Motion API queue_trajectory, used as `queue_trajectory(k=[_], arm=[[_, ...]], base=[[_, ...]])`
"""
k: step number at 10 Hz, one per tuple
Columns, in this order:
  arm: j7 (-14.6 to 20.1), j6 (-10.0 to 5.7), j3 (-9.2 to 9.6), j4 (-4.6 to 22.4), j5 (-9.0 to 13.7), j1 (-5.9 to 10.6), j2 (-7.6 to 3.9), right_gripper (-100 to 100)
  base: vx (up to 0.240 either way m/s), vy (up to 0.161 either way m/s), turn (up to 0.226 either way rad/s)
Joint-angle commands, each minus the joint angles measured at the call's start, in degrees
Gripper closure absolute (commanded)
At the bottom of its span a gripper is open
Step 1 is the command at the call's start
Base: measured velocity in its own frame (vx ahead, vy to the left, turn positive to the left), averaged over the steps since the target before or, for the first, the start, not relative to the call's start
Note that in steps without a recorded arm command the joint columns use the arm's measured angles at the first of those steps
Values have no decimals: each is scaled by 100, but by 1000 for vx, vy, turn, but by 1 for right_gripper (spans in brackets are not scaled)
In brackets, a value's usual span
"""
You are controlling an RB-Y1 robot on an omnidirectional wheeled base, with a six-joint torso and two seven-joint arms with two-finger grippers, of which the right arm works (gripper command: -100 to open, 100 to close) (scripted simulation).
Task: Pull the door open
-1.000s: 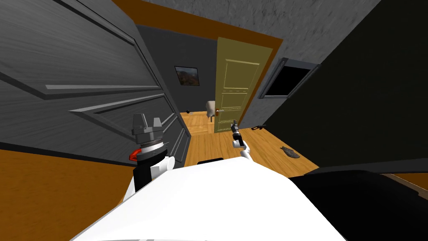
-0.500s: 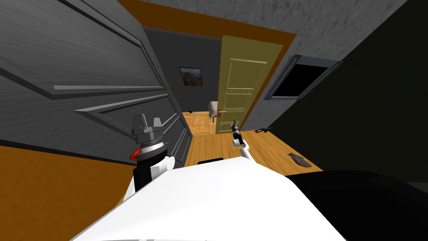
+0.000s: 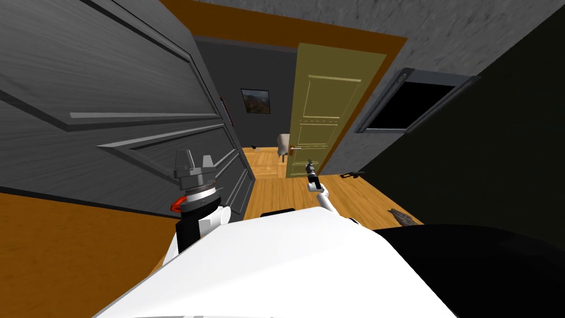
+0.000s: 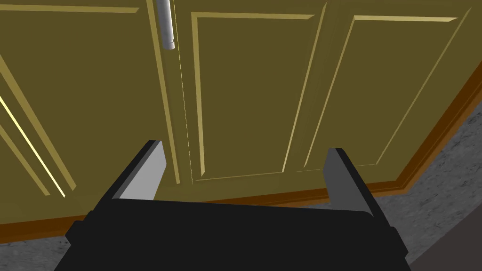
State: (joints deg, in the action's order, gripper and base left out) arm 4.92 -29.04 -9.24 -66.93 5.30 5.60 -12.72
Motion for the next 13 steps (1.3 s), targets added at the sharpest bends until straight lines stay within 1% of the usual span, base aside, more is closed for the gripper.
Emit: queue_trajectory(k=[1, 2, 3, 4, 7, 10, 11, 12, 13], arm=[[12, -22, -50, 286, 20, 175, -66, -100], [17, -30, -83, 485, 32, 289, -104, -100], [17, -30, -83, 553, 32, 289, -104, -100], [21, -37, -114, 751, 44, 398, -139, -100], [33, -59, -208, 1343, 79, 723, -246, -100], [45, -79, -293, 1882, 111, 1020, -342, -100], [49, -86, -321, 2031, 121, 1118, -373, -100], [49, -86, -321, 2061, 121, 1118, -373, -100], [52, -92, -347, 2225, 131, 1208, -402, -100]], base=[[75, -34, 150], [88, -40, 173], [57, -29, 40], [54, -30, 50], [75, -47, 140], [88, -50, 112], [73, -52, 128], [48, -38, 54], [40, -26, 48]])
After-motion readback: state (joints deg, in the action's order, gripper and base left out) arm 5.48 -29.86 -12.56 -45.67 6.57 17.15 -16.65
